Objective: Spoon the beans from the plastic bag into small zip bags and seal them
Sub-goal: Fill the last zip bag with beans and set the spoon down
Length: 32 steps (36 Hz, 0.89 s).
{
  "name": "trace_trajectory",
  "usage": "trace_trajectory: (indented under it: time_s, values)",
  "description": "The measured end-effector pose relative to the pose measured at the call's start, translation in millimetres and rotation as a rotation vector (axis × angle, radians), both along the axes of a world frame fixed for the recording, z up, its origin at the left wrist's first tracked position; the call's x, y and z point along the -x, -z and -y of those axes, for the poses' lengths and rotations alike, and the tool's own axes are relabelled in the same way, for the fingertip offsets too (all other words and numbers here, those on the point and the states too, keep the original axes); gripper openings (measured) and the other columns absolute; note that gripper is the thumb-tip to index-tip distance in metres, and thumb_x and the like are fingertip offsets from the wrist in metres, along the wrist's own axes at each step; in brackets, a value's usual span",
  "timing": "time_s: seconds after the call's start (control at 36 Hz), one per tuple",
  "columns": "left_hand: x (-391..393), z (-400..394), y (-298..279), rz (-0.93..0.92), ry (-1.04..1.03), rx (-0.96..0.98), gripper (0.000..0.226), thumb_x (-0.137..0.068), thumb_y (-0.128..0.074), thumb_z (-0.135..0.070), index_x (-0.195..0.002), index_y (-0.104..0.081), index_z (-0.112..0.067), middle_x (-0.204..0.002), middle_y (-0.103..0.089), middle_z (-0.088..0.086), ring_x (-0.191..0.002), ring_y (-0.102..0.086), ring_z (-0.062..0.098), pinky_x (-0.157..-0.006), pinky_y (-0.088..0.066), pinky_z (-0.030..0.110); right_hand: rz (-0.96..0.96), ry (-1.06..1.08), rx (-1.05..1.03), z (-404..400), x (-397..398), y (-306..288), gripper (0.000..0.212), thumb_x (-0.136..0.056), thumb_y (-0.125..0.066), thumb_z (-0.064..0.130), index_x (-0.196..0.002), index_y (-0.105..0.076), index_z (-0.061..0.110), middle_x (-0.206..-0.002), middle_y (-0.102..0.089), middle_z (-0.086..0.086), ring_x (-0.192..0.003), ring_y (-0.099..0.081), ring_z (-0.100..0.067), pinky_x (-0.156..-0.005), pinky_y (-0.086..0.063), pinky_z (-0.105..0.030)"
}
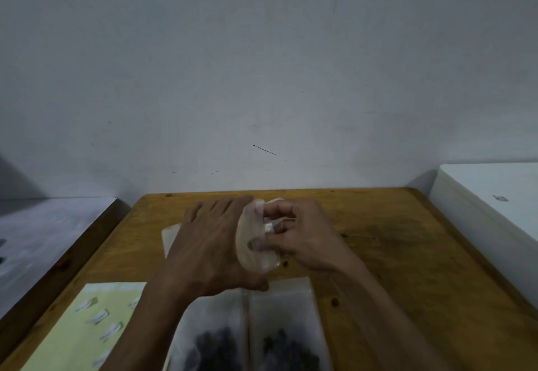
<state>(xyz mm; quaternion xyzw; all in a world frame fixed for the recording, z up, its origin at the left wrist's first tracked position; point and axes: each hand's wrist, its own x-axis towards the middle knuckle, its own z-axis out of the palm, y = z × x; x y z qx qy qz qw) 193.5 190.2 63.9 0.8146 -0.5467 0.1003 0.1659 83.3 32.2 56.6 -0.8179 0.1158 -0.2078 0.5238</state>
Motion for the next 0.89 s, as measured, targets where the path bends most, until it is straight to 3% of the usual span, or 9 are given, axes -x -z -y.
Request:
trace_trajectory:
  time_s: [0.06, 0.17, 0.22, 0.39, 0.47, 0.58, 0.72, 0.81, 0.89]
  values:
    - [-5, 0, 1, -0.049, 0.017, 0.054, 0.106, -0.047, -0.073, -0.08, -0.137, -0.044, -0.031, -0.13, -0.055, -0.015, -0.116, -0.053, 0.01, -0.107, -0.039, 0.039, -0.031, 0.002, -0.004, 2, 0, -1, 0.049, -0.062, -0.093, 0.012, -0.108, -0.076, 0.018, -0.098, -0.074, 0.004, -0.078, -0.073, -0.017, -0.063, -0.063, -0.038]
    - [-9, -1, 6, -0.24, 0.054, 0.216, 0.09, -0.049, -0.078, -0.073, -0.123, -0.058, -0.026, -0.111, -0.062, -0.016, -0.096, -0.061, 0.006, -0.078, -0.056, 0.04, -0.064, 0.04, 0.058, 5, 0, -3, 0.041, -0.071, -0.087, 0.012, -0.11, -0.077, 0.017, -0.055, -0.061, 0.021, -0.05, -0.058, -0.002, -0.055, -0.049, -0.021]
    - [-8, -2, 9, -0.286, 0.049, 0.258, 0.087, -0.049, -0.077, -0.071, -0.122, -0.058, -0.027, -0.108, -0.061, -0.02, -0.094, -0.06, 0.002, -0.07, -0.057, 0.032, -0.053, 0.057, 0.084, 6, -1, -3, 0.033, -0.075, -0.084, 0.014, -0.107, -0.078, 0.019, -0.053, -0.059, 0.024, -0.05, -0.058, 0.002, -0.054, -0.047, -0.018]
    - [-20, 1, 14, -0.364, -0.043, 0.242, 0.088, -0.049, -0.084, -0.06, -0.127, -0.057, -0.028, -0.108, -0.059, -0.023, -0.095, -0.057, -0.004, -0.065, -0.044, 0.01, -0.049, 0.232, 0.103, 15, 6, -2, 0.011, -0.088, -0.075, 0.026, -0.098, -0.078, 0.022, -0.088, -0.072, 0.016, -0.072, -0.068, 0.001, -0.056, -0.052, -0.01]
    - [-32, 5, 16, -0.414, -0.097, 0.179, 0.09, -0.052, -0.093, -0.047, -0.131, -0.056, -0.025, -0.112, -0.06, -0.016, -0.094, -0.056, -0.004, -0.066, -0.041, 0.01, -0.158, 0.484, 0.329, 33, 13, 8, 0.021, -0.093, -0.067, 0.027, -0.112, -0.072, 0.02, -0.109, -0.07, 0.006, -0.092, -0.064, -0.005, -0.067, -0.049, -0.014]
    - [-48, 16, 19, -0.459, -0.122, 0.049, 0.094, -0.05, -0.092, -0.053, -0.132, -0.053, -0.027, -0.107, -0.058, -0.019, -0.092, -0.054, -0.005, -0.066, -0.043, 0.015, -0.416, 0.605, 0.368, 52, 20, 26, 0.044, -0.093, -0.066, 0.037, -0.131, -0.06, 0.016, -0.133, -0.061, -0.005, -0.113, -0.06, -0.021, -0.083, -0.047, -0.03]
    - [-58, 38, 23, -0.576, -0.153, -0.12, 0.101, -0.05, -0.092, -0.054, -0.137, -0.048, -0.029, -0.113, -0.057, -0.009, -0.096, -0.058, 0.01, -0.08, -0.056, 0.034, -0.516, 0.576, 0.026, 61, 20, 48, 0.059, -0.087, -0.07, 0.046, -0.137, -0.052, 0.019, -0.125, -0.064, -0.008, -0.109, -0.063, -0.024, -0.084, -0.054, -0.036]
    - [-62, 49, 26, -0.64, -0.148, -0.187, 0.104, -0.045, -0.09, -0.058, -0.137, -0.048, -0.03, -0.117, -0.059, -0.006, -0.101, -0.059, 0.015, -0.088, -0.056, 0.041, -0.349, 0.581, -0.246, 59, 16, 56, 0.036, -0.089, -0.074, 0.029, -0.119, -0.064, 0.012, -0.087, -0.073, -0.003, -0.076, -0.071, -0.016, -0.066, -0.06, -0.03]
    - [-64, 55, 28, -0.672, -0.145, -0.232, 0.107, -0.041, -0.088, -0.062, -0.135, -0.05, -0.03, -0.118, -0.059, -0.006, -0.103, -0.059, 0.016, -0.088, -0.055, 0.04, -0.191, 0.619, -0.413, 57, 11, 60, 0.016, -0.088, -0.074, 0.018, -0.102, -0.071, 0.01, -0.076, -0.072, -0.005, -0.063, -0.066, -0.013, -0.055, -0.053, -0.023]
